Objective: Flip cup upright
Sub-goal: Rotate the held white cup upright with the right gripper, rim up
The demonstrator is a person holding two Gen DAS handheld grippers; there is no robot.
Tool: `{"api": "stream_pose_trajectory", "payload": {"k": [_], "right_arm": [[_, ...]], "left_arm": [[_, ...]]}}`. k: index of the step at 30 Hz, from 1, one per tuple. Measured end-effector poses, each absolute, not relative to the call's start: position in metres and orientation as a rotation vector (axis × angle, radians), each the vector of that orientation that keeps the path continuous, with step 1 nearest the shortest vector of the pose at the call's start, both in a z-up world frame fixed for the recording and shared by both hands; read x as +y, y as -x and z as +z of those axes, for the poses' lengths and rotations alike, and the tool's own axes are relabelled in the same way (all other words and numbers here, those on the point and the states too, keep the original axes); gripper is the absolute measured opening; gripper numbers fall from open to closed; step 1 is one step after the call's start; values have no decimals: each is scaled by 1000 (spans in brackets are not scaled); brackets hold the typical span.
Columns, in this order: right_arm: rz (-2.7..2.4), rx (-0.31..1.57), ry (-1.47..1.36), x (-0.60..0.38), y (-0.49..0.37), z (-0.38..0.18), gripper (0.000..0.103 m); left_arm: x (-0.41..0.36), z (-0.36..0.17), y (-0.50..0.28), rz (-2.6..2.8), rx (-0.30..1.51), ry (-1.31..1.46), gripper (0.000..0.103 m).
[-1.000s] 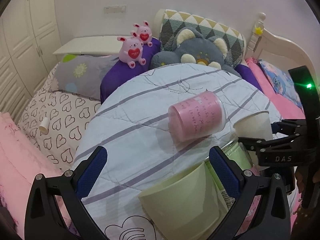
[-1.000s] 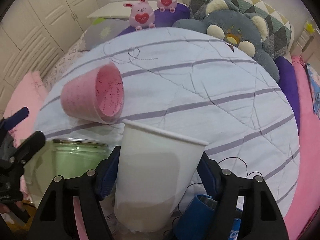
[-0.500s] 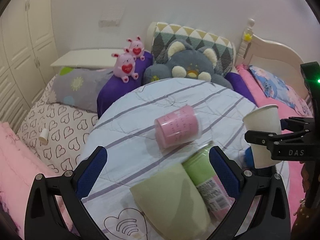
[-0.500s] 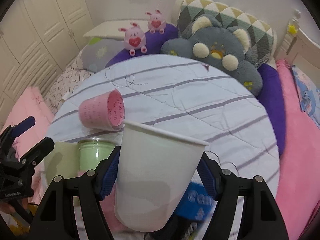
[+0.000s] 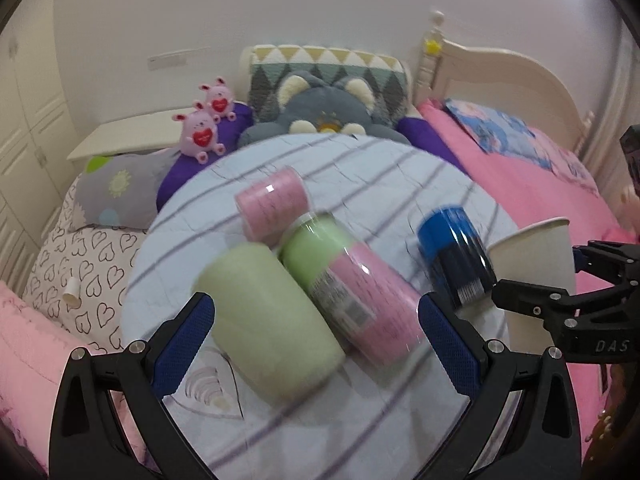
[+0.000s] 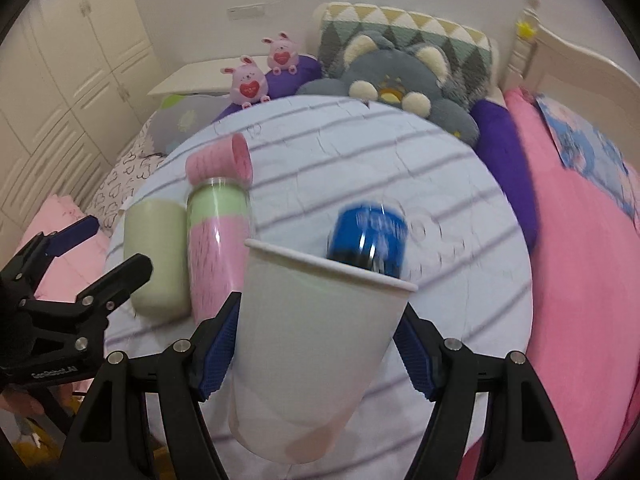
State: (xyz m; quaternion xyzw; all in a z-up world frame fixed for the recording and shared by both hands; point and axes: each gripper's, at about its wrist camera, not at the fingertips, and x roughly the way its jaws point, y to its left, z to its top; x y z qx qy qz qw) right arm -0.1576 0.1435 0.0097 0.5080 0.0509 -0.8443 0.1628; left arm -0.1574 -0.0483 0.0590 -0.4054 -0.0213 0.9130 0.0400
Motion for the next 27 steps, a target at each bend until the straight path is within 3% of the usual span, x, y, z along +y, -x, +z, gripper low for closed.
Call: {"api": "stream_pose_trajectory", "payload": {"k": [14, 27], "right_arm": [[-2329, 33, -1637, 163, 105, -64, 72], [-2283, 14, -1642, 168, 109, -75, 79]], "left_arm": [[-14, 11, 110, 2685, 99, 1359, 103], [-15, 7, 106, 2689, 38, 1389, 103]]}}
